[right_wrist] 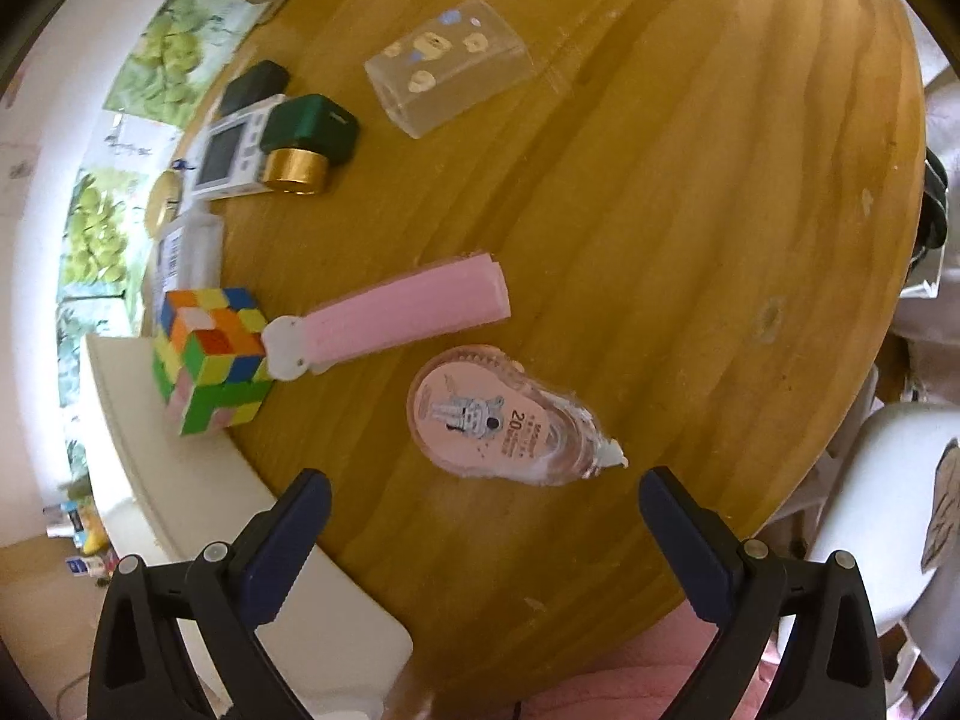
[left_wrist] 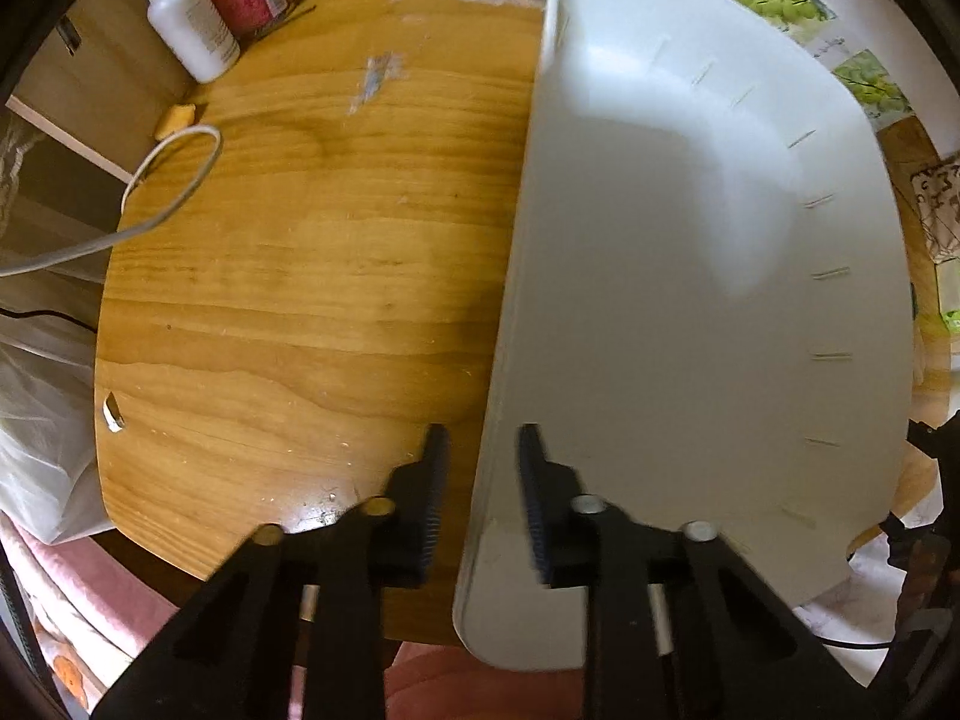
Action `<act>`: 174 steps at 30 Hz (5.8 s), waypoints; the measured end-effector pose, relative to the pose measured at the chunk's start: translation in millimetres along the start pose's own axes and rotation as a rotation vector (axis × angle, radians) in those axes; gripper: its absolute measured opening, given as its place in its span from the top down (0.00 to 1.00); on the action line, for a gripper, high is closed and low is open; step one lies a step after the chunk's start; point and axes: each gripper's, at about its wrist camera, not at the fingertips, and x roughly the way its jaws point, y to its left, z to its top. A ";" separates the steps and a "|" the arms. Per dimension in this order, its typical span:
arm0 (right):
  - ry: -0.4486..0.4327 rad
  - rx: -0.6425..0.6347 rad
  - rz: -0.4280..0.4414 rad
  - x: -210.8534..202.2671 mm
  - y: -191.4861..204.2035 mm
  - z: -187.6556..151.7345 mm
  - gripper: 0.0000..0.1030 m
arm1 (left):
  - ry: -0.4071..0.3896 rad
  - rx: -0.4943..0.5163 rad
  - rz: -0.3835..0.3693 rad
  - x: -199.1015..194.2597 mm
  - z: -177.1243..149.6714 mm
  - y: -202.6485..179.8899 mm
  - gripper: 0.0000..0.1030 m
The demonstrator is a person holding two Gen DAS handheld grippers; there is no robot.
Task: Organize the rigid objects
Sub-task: 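Grasp the pink correction-tape dispenser with the right gripper while left holds bin, then carry the tape dispenser into the white bin and open the right gripper, then grasp the pink hair roller with the right gripper, then lower the pink hair roller into the white bin and release it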
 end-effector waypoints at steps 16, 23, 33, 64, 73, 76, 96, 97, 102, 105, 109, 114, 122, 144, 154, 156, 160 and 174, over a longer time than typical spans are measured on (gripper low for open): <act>0.024 0.041 -0.153 30.7 17.7 27.3 0.10 | 0.048 0.009 0.003 13.1 26.4 1.3 0.93; -0.020 -0.071 -0.273 37.6 39.3 27.7 0.19 | 0.061 0.003 -0.010 19.2 29.4 -4.3 0.93; -0.094 -0.181 -0.256 39.3 51.0 1.2 0.20 | 0.047 0.033 -0.004 26.4 42.0 -6.7 0.98; -0.534 -0.871 0.259 -71.0 133.5 -119.3 0.20 | 0.005 0.093 -0.014 14.7 24.0 -8.4 0.98; -0.488 -1.096 0.253 -54.5 156.1 -159.4 0.19 | -0.002 0.109 0.002 11.0 19.4 -12.9 0.97; -0.467 -1.152 0.249 -48.0 161.2 -170.2 0.19 | -0.003 0.104 0.000 11.2 19.0 -13.9 0.97; -0.552 -1.143 0.242 -57.6 135.4 -144.3 0.19 | 0.001 0.060 0.029 8.4 14.6 -17.9 0.95; -0.561 -1.142 0.238 -58.4 132.7 -140.8 0.19 | 0.006 0.054 0.026 8.7 15.2 -17.6 0.95; -0.609 -1.139 0.200 -60.5 113.2 -114.8 0.19 | 0.029 0.000 0.009 11.4 18.9 -13.9 0.96; -0.633 -1.151 0.184 -61.3 102.1 -98.1 0.19 | 0.029 -0.022 0.014 14.3 20.3 -10.5 0.95; -0.633 -1.172 0.149 -57.6 91.4 -76.4 0.19 | 0.029 -0.052 0.017 14.1 19.3 -6.9 0.95; -0.611 -1.206 0.106 -47.8 82.3 -52.4 0.19 | 0.033 -0.094 0.031 15.6 15.4 -10.5 0.94; -0.525 -1.254 0.053 -23.2 71.4 -21.5 0.19 | 0.034 -0.143 0.048 16.7 12.2 -16.0 0.92; -0.328 -1.321 -0.011 18.6 70.1 -7.7 0.53 | 0.033 -0.161 0.091 21.0 10.8 -24.9 0.89; -0.332 -1.246 -0.023 16.3 67.8 -19.9 0.76 | 0.043 -0.103 0.076 24.2 10.7 -29.0 0.90; -0.360 -1.221 -0.036 14.2 66.7 -24.9 0.76 | 0.041 -0.077 0.073 24.9 9.8 -30.7 0.90; -0.382 -1.173 -0.030 6.7 68.1 -35.0 0.76 | 0.040 -0.024 0.065 25.8 9.0 -34.5 0.90; -0.557 -1.099 0.075 -56.8 114.3 -94.6 0.76 | 0.013 0.146 0.011 22.5 6.7 -44.4 0.90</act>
